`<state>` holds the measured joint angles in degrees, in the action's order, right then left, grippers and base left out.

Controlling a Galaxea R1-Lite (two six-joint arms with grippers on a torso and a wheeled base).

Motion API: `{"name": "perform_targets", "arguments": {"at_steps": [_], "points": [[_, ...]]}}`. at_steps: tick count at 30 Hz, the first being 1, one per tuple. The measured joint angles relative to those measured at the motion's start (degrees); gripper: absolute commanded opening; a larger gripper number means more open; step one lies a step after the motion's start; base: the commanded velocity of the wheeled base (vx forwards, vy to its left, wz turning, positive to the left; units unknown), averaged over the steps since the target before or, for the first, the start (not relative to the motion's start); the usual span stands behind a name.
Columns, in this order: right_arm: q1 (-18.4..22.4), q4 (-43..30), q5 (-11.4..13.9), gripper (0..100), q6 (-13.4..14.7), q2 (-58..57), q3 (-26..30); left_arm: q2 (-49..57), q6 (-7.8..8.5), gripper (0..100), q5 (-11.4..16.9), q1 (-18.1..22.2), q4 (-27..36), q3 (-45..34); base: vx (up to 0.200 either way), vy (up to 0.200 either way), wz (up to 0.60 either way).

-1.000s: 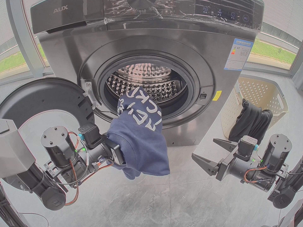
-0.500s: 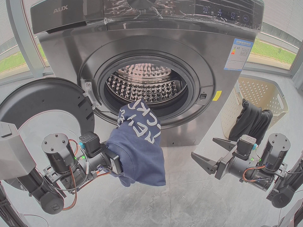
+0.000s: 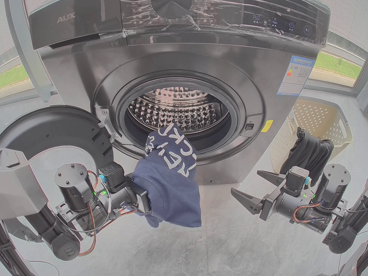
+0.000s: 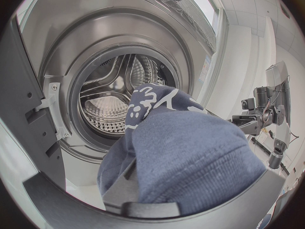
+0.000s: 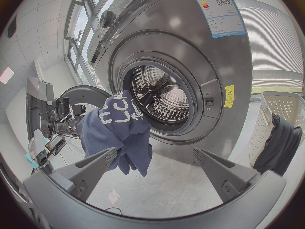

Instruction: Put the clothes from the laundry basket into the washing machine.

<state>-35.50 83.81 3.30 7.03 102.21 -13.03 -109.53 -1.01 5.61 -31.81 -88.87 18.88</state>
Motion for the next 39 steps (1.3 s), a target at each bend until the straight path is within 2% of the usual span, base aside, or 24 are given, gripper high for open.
{"name": "perform_targets", "arguments": {"at_steps": [10,22,39], "points": [[-0.07,0.00,0.06,100,0.07,0.30,0.11,-0.28,0.15,0,0.00,-0.09,-0.06,-0.12,0.020,0.000,0.00],[-0.91,-0.06,-0.22,100,0.07,0.35,0.13,-0.98,0.15,0,0.07,-0.11,-0.04,0.18,0.200,0.000,0.00],[-1.84,-0.06,-0.40,100,0.07,0.30,0.35,-1.71,0.01,0,-0.11,-3.15,-0.09,-0.37,0.000,0.000,0.00]]}}
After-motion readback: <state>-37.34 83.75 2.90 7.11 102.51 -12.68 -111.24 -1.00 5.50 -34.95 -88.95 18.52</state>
